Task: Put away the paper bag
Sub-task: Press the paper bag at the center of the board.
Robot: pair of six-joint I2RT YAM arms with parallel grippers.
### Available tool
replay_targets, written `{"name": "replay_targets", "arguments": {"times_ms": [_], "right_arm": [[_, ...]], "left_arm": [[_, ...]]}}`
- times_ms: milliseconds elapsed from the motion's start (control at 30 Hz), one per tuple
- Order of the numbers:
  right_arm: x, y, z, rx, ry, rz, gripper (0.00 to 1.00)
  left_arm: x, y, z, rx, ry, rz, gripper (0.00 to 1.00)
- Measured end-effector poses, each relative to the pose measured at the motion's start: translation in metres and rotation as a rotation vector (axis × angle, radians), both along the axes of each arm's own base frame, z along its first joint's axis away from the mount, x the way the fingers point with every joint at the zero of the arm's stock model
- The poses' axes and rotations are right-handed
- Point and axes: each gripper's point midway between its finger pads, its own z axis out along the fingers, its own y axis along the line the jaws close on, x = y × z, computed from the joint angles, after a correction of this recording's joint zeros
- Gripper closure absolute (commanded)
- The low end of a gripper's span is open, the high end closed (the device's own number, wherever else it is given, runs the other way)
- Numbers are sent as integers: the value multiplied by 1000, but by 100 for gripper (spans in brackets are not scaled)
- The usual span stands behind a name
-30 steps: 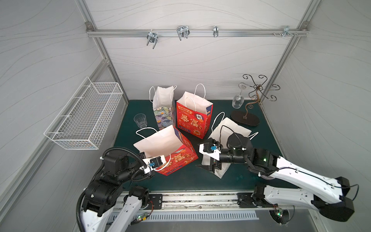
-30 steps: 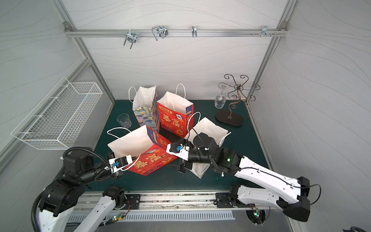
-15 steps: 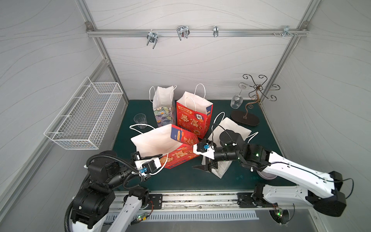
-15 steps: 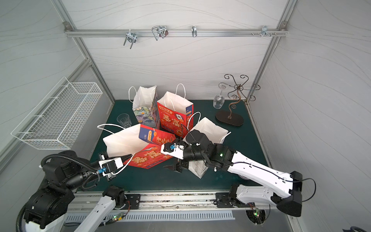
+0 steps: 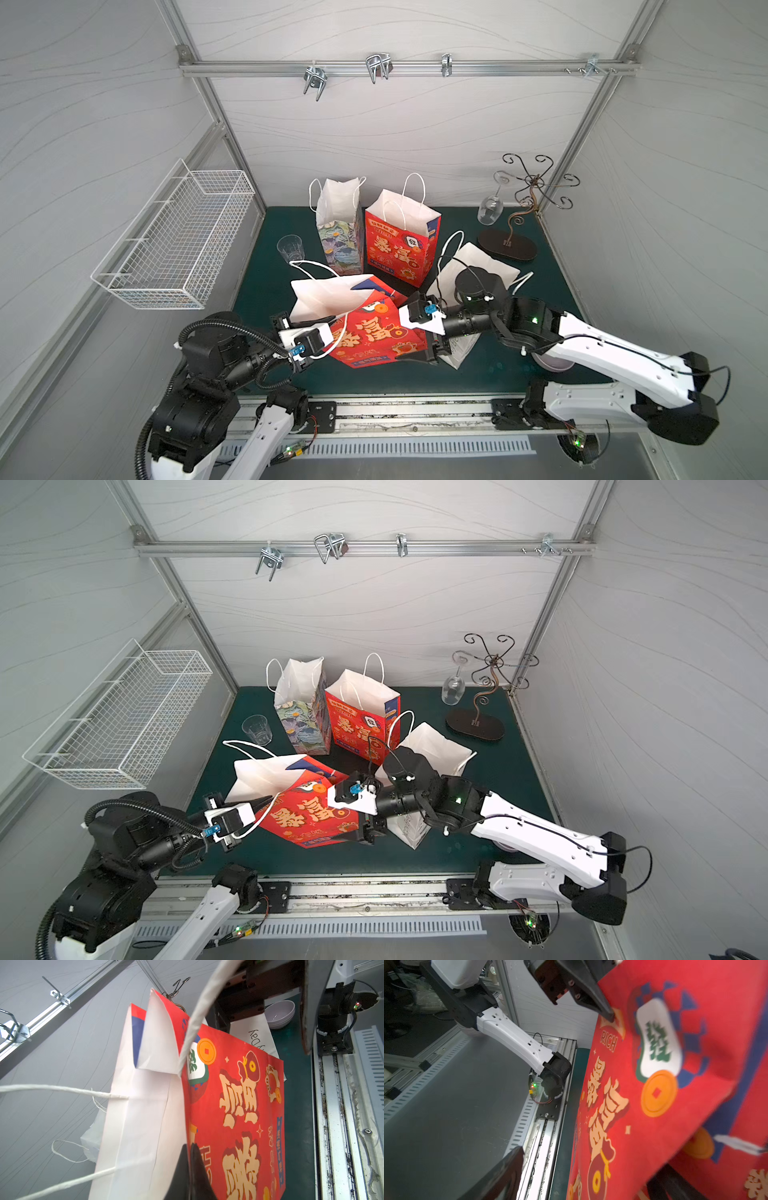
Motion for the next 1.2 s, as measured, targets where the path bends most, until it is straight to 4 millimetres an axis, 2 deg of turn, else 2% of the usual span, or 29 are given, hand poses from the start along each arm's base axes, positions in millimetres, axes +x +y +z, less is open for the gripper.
{"name": "replay_targets", "arguments": {"times_ms": [200, 333, 433, 567, 767, 933, 1200], "right_arm": [[24, -6, 44, 78, -111, -107, 1], [33, 1, 60, 97, -131, -134, 1], [43, 10, 58, 84, -131, -148, 1], [51, 19, 44, 49, -140, -123, 1], [60, 21, 37, 36, -162, -87, 1], [55, 26, 40, 49, -133, -12, 1], [41, 38, 29, 41, -66, 104, 1]], "left_arm": [[0, 2, -7, 34, 6, 0, 100], [-1, 2, -11, 49, 9, -7, 100], [-2, 2, -12, 59, 9, -11, 100], [-5, 3, -18, 76, 22, -18, 100], [-8, 2, -25, 114, 34, -43, 100], [-11, 2, -26, 128, 35, -62, 100], [-13, -1, -25, 136, 34, -94, 100]]}}
